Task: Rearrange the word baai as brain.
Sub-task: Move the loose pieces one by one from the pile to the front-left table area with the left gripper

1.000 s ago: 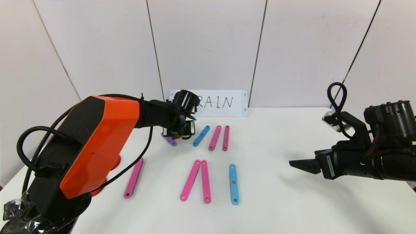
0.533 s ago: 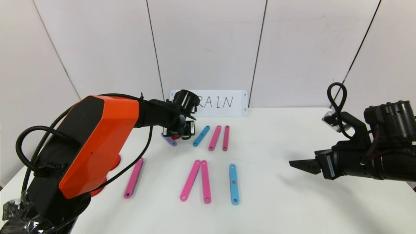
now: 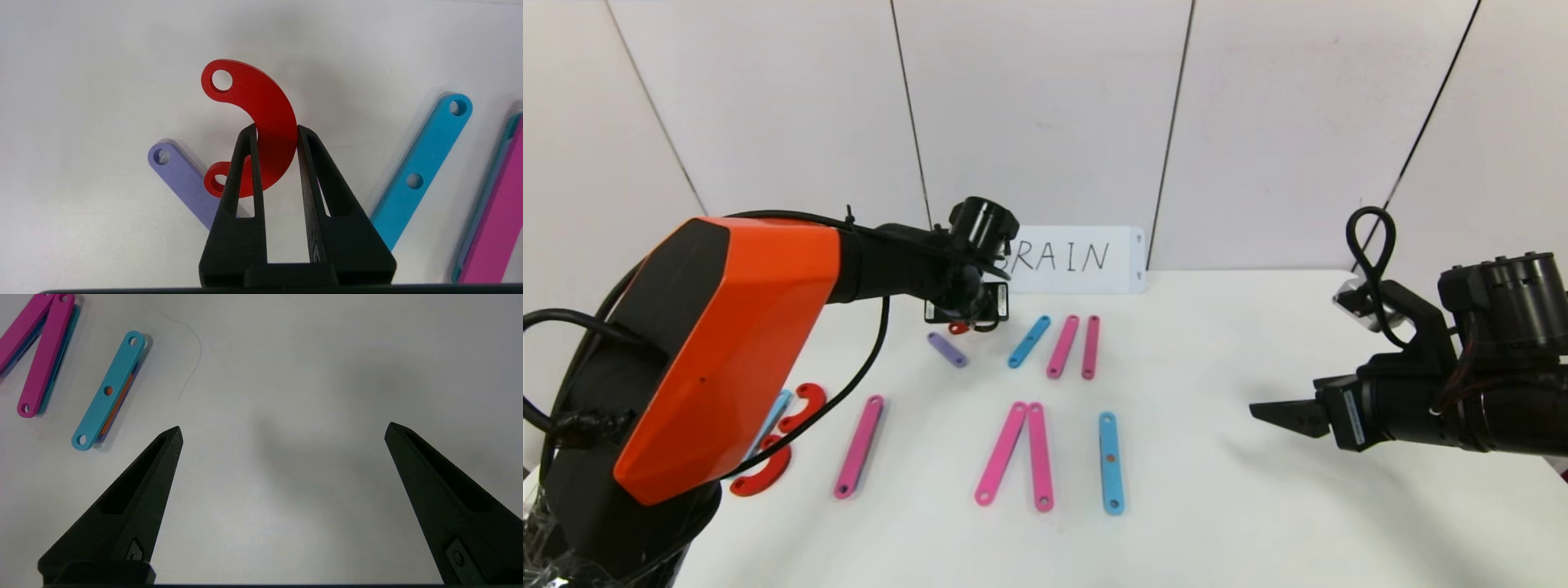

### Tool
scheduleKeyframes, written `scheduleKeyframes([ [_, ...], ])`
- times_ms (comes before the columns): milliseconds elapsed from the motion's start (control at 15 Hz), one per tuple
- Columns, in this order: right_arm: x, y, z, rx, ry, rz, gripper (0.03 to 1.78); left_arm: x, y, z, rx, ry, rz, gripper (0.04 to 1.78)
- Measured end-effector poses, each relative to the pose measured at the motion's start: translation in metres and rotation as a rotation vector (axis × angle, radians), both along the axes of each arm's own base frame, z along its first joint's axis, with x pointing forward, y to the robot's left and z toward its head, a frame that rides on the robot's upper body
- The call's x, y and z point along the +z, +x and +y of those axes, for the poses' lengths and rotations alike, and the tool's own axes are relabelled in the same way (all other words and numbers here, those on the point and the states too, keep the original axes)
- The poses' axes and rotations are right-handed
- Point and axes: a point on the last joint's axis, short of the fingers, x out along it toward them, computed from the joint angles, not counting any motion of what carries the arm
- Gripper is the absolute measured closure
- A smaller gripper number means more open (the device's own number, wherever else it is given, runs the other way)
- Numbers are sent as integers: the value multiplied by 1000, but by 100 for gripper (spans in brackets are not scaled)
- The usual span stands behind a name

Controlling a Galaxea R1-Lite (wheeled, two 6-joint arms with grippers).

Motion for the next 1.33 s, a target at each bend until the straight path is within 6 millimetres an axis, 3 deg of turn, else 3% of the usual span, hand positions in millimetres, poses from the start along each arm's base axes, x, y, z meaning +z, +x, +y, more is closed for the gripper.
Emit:
scheduleKeyframes([
  [600,0,0,0,0,0,-2,8,32,-46,20,17,69,213,152],
  [1000,0,0,0,1,0,1,8,31,-84,29,-7,65,317,152],
  [1333,-1,0,0,2,0,3,8,20,-98,35,-16,59,396,152],
])
